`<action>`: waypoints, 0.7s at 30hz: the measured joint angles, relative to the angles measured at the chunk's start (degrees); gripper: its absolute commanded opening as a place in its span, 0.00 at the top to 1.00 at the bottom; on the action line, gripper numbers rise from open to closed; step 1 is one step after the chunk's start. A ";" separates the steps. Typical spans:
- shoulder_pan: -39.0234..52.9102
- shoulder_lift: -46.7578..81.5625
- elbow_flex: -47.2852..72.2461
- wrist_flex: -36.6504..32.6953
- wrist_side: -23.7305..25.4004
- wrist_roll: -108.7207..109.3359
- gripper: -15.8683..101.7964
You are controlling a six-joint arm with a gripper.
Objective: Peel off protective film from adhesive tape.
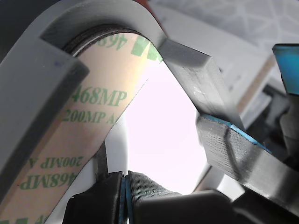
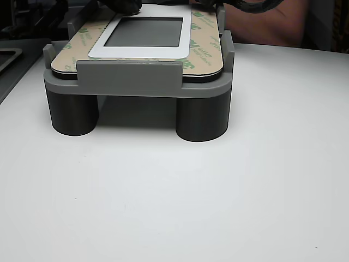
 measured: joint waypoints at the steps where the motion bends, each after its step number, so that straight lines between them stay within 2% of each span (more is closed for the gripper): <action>1: 0.00 0.00 0.00 0.00 0.00 0.09 0.95; 21: 0.97 0.44 0.35 0.26 0.44 1.49 0.95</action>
